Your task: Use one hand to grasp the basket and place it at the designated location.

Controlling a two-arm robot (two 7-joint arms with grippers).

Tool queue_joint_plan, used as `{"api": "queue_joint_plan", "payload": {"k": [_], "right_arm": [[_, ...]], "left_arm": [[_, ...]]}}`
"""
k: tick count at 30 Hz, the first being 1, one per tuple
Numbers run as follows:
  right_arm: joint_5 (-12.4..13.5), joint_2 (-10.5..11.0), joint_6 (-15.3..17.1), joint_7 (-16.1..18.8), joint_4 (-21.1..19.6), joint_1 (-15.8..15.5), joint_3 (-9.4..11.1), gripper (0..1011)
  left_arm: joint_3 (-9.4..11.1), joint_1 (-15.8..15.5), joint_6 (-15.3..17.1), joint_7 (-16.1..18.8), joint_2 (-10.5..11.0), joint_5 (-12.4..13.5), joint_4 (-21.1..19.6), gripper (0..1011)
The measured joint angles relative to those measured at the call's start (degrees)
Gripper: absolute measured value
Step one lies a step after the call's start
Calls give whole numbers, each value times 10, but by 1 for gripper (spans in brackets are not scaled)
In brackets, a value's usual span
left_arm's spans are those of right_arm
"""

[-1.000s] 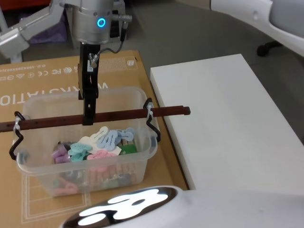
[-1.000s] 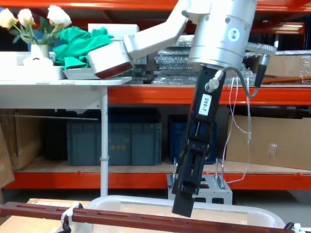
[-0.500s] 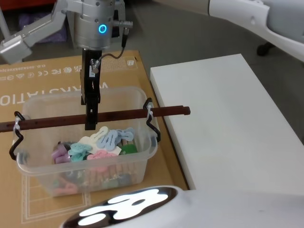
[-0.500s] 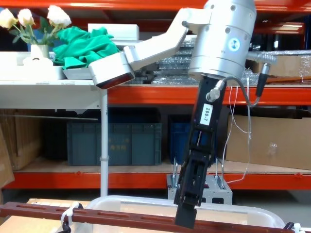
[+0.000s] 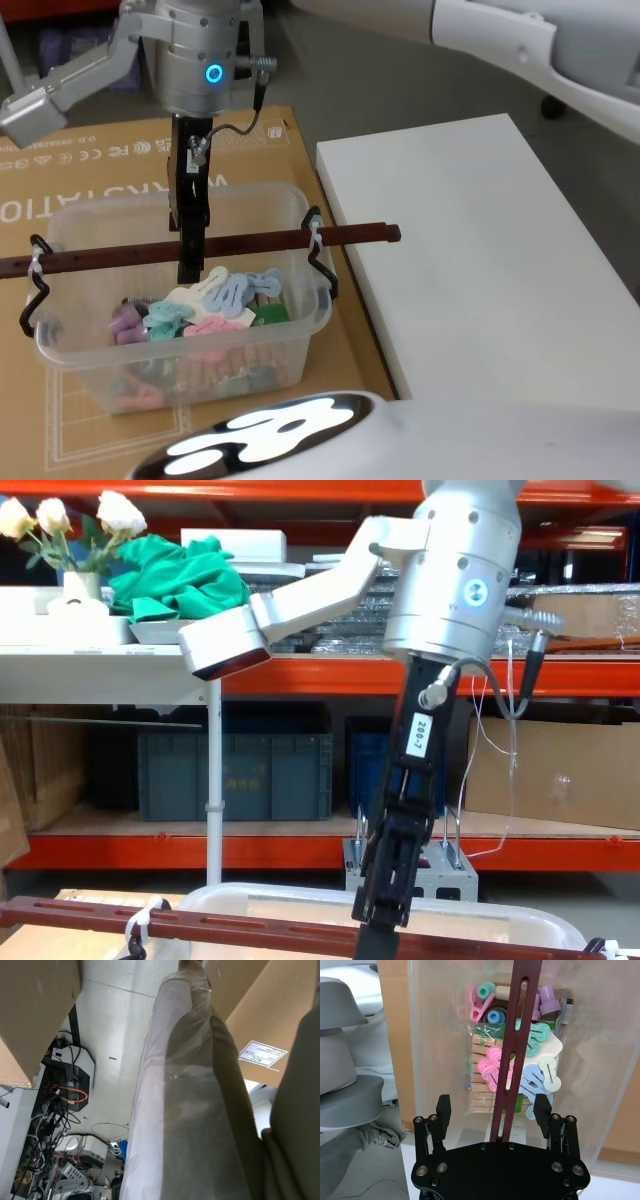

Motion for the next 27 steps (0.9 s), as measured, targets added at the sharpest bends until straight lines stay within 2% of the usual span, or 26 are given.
{"api": "queue_joint_plan", "payload": {"k": [27], "right_arm": [[-11, -13, -10, -7, 20, -17, -5, 1000]], "left_arm": [[0, 0, 0, 0, 0, 0, 0, 0]]}}
